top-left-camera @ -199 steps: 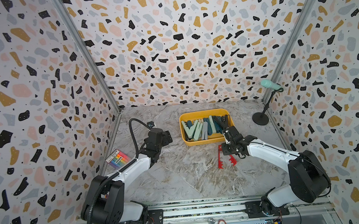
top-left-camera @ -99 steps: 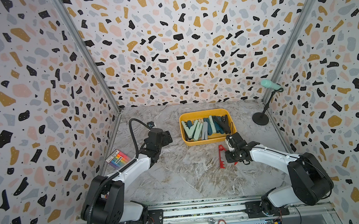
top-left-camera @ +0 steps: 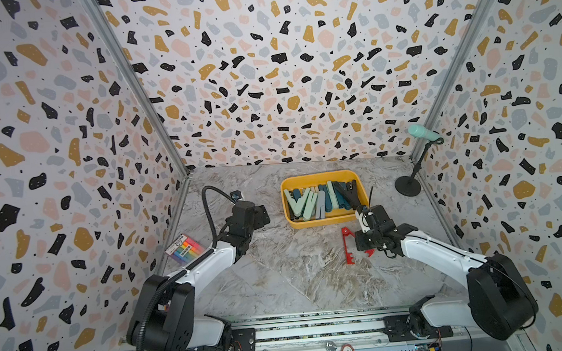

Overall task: Put the pruning pliers into the storage box
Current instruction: Pick up the pruning pliers from the center of the board.

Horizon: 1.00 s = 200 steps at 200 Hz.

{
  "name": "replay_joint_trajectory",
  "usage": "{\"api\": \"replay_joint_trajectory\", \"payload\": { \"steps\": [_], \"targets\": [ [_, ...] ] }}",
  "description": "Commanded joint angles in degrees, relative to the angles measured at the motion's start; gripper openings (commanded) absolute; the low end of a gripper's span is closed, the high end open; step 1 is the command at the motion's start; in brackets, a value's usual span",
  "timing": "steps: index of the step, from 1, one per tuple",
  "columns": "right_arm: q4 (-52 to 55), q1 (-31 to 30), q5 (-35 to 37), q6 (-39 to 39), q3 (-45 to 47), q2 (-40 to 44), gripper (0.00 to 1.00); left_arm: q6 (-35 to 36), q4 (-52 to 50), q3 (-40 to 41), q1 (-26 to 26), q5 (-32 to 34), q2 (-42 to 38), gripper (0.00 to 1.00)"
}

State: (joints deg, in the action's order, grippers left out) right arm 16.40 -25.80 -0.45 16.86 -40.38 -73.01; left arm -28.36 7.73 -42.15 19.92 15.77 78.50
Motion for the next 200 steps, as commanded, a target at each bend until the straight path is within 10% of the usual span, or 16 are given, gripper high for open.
{"api": "replay_joint_trajectory", "payload": {
  "steps": [1, 91, 200],
  "targets": [
    [1.0, -0.1, 0.4, -1.0, -2.3, 2.4, 0.00, -0.5, 0.8, -0.5, -0.4, 0.9, -0.4, 1.00],
    [4.7, 3.6, -0.5, -5.6, -3.4, -7.6, 0.40, -0.2, -0.1, 0.1, -0.4, 2.4, -2.2, 0.99],
    [2.1, 2.9, -1.9, -6.6, -2.4, -12.8, 0.00, -2.0, -0.4, 1.7, -0.5, 8.4, -6.0, 0.99]
  ]
}}
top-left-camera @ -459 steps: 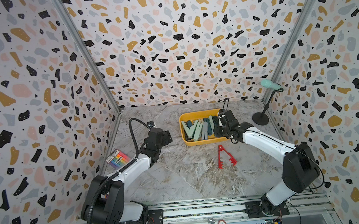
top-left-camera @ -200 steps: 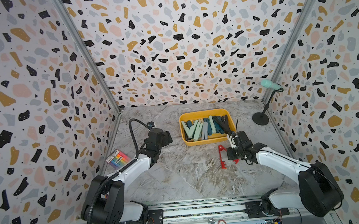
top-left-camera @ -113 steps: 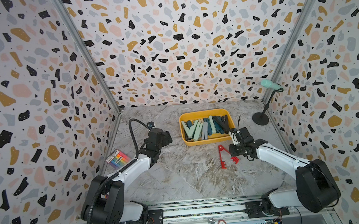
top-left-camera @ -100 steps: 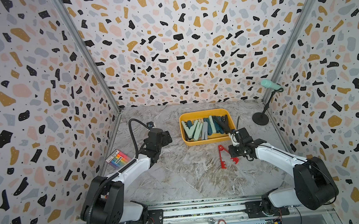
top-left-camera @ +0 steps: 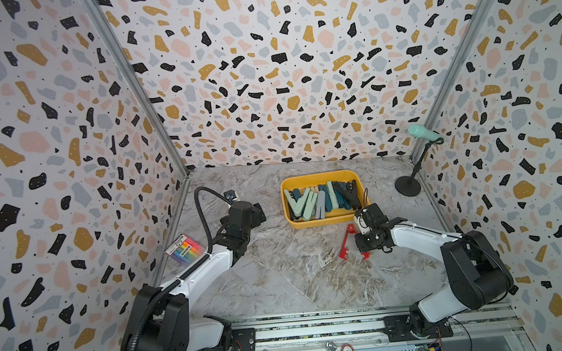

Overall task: Put the pruning pliers into the storage box
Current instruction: Pick up the pruning pliers from the center of the board.

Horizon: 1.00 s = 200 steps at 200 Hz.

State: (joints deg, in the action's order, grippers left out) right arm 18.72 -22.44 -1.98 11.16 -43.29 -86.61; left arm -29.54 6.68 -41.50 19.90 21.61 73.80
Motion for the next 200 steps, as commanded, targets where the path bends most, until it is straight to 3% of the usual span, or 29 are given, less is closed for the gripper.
{"api": "replay_joint_trajectory", "payload": {
  "steps": [1, 92, 118, 200],
  "targets": [
    [-0.2, -0.5, -0.3, -0.9, 0.5, 0.9, 0.00, -0.8, 0.7, 1.1, -0.5, 2.7, -1.3, 0.99],
    [0.6, -1.0, -1.8, -2.9, -4.5, 14.3, 0.00, -1.3, 0.7, 0.8, -0.6, 3.3, -1.6, 1.00],
    [0.4, 0.0, -1.0, -6.8, -9.8, 9.0, 0.00, -1.6, 1.0, 0.6, -0.6, 2.4, -1.0, 0.99],
    [1.5, 3.9, -9.3, -18.1, -33.1, -14.5, 0.00, -1.0, 0.0, 0.7, -0.6, 2.9, -0.9, 0.99]
  ]
}}
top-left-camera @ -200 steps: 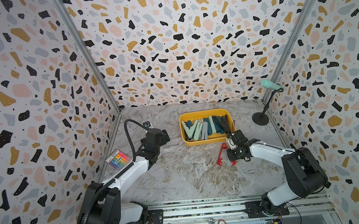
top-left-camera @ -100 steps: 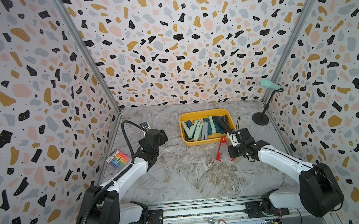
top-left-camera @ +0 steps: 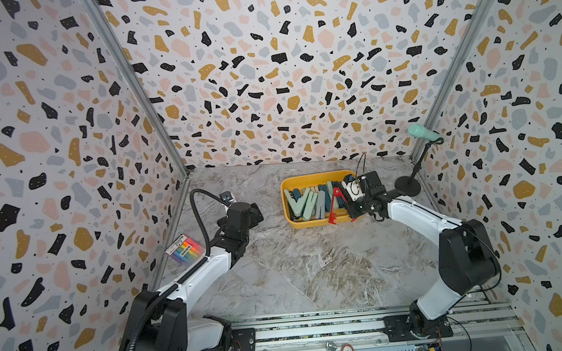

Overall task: Put the pruning pliers into the storage box
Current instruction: Pick up the pruning pliers from the center of the board, then place the pruning pliers in the storage box.

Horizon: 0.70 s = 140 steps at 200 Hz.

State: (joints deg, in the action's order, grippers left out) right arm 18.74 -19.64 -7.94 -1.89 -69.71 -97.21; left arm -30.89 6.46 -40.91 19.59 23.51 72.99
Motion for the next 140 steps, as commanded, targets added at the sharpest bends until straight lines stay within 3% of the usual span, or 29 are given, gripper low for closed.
{"api": "replay_joint_trajectory", "payload": {
  "steps": [1, 54, 140],
  "targets": [
    [1.6, 1.1, -3.4, -5.1, -6.9, -4.2, 0.00, 0.3, 0.2, 0.1, -0.3, 1.0, -0.1, 0.99],
    [6.7, 2.7, -4.7, -9.0, -17.4, -13.1, 0.00, 0.8, -0.6, 0.1, -0.4, 1.6, -0.1, 0.99],
    [6.0, 3.7, -4.2, -7.6, -12.8, -11.4, 0.00, 0.3, 0.1, -0.1, -0.4, 0.9, 0.6, 1.00]
  ]
}}
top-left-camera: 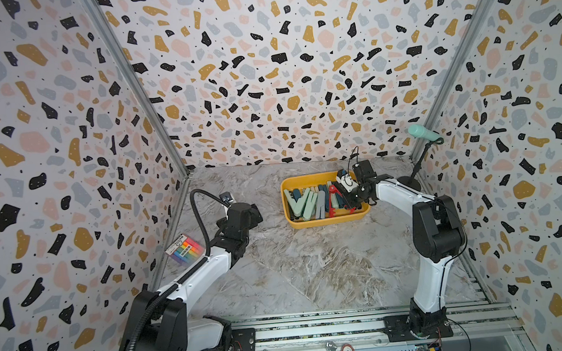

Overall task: Put the pruning pliers into the storage box
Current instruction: Place the pruning pliers in the storage box.

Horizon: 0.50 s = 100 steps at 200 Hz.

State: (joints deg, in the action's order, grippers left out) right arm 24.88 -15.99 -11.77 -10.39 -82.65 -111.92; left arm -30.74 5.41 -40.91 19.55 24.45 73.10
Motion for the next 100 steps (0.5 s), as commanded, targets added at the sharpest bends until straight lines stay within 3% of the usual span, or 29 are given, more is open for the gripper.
{"api": "replay_joint_trajectory", "payload": {
  "steps": [1, 44, 77, 100],
  "targets": [
    [-0.1, 0.1, -0.4, 1.0, 0.1, 3.2, 0.00, 0.1, 1.1, -0.1, -0.3, -0.1, 0.4, 0.99],
    [-0.7, -0.2, 0.5, 1.8, 0.5, 3.5, 0.01, 0.0, 0.6, -0.1, -0.3, 0.5, -0.4, 0.99],
    [-1.7, -0.2, 2.3, 2.5, 1.5, 5.9, 0.37, -0.4, 0.7, 0.0, -0.4, 0.3, -0.3, 0.99],
    [-2.2, -0.2, 4.9, 3.6, 2.5, 8.5, 0.54, -0.3, 0.4, -0.1, -0.3, 0.4, -0.3, 0.99]
  ]
}}
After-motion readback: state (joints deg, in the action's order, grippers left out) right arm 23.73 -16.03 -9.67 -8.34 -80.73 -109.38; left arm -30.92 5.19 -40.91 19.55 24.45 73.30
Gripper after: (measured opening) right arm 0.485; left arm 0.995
